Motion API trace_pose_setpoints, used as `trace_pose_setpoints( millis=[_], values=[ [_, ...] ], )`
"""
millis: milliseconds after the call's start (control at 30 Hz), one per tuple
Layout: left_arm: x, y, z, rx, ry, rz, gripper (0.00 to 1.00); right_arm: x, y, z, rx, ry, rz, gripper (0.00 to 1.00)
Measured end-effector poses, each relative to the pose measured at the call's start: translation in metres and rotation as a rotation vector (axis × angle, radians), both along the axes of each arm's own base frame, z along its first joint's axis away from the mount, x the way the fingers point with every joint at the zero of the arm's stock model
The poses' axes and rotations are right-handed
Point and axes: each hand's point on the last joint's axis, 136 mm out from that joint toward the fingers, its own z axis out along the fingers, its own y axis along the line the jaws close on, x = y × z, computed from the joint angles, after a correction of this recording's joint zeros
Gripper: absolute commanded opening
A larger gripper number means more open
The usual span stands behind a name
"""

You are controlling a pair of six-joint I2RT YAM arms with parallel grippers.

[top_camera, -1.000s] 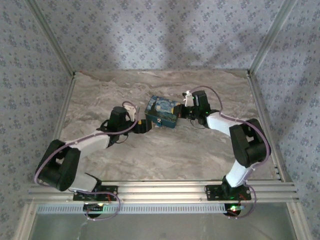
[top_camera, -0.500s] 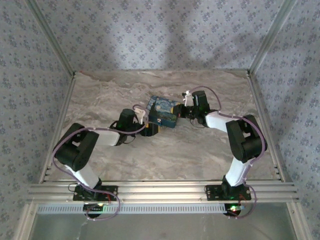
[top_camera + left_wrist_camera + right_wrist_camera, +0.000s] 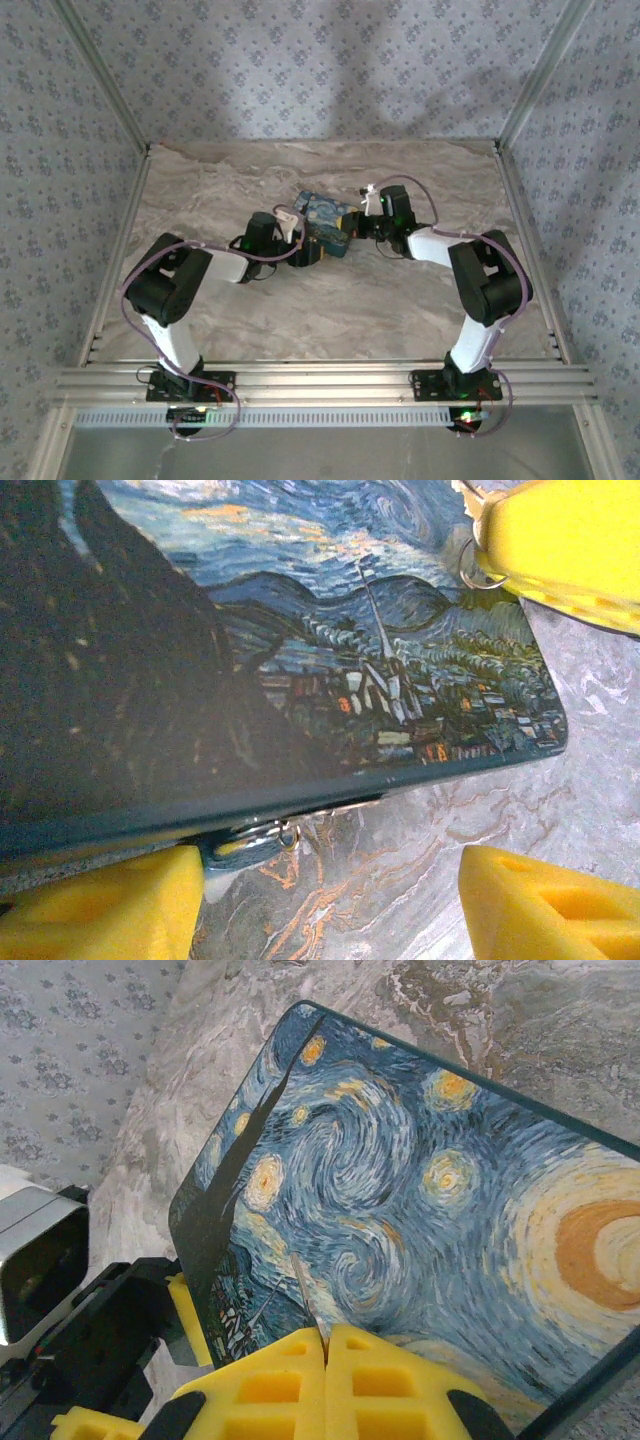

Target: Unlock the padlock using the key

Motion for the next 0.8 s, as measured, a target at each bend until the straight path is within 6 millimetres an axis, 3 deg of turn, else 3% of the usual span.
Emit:
trace_pose_setpoints(
  millis=[800],
  values=[
    [0.007,-0.003,-0.021,0.127,-0.024,0.054,0.55,0.000,0.004,0.000,-0.010,-0.005,-0.011,0.00]
  ],
)
